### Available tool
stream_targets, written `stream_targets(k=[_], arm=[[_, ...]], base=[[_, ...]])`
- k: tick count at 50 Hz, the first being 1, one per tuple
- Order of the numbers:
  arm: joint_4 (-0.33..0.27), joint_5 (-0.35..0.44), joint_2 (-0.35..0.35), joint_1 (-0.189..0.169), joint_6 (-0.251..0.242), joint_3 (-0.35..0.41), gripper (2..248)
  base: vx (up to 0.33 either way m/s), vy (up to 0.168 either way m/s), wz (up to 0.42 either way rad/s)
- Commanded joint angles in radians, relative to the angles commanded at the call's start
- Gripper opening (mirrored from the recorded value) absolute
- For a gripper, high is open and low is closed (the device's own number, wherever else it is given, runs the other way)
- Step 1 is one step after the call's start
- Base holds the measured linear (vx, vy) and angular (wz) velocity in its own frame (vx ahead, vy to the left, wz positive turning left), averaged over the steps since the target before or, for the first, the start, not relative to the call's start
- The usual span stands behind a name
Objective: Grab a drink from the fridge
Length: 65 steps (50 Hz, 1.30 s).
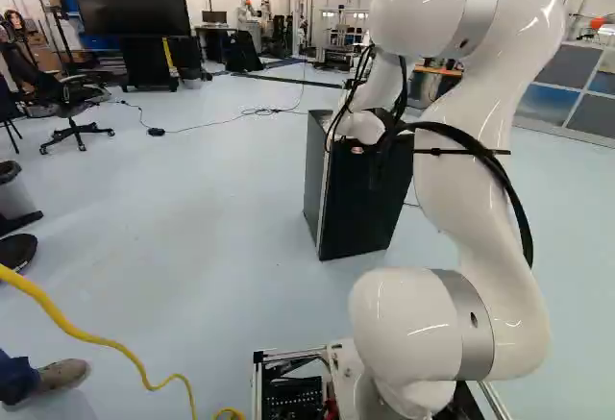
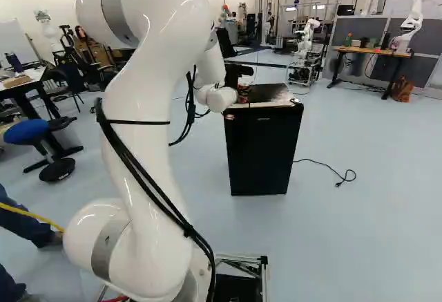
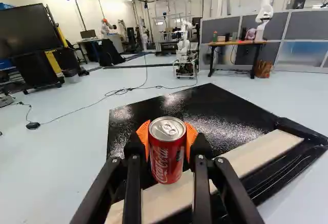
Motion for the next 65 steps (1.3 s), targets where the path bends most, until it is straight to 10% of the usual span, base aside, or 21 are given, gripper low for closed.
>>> stream_targets(k=[65], arm=[[-0.005,-0.001,0.093,0.009,-0.003,0.044,93]], base=[[0.000,0.000,0.000]])
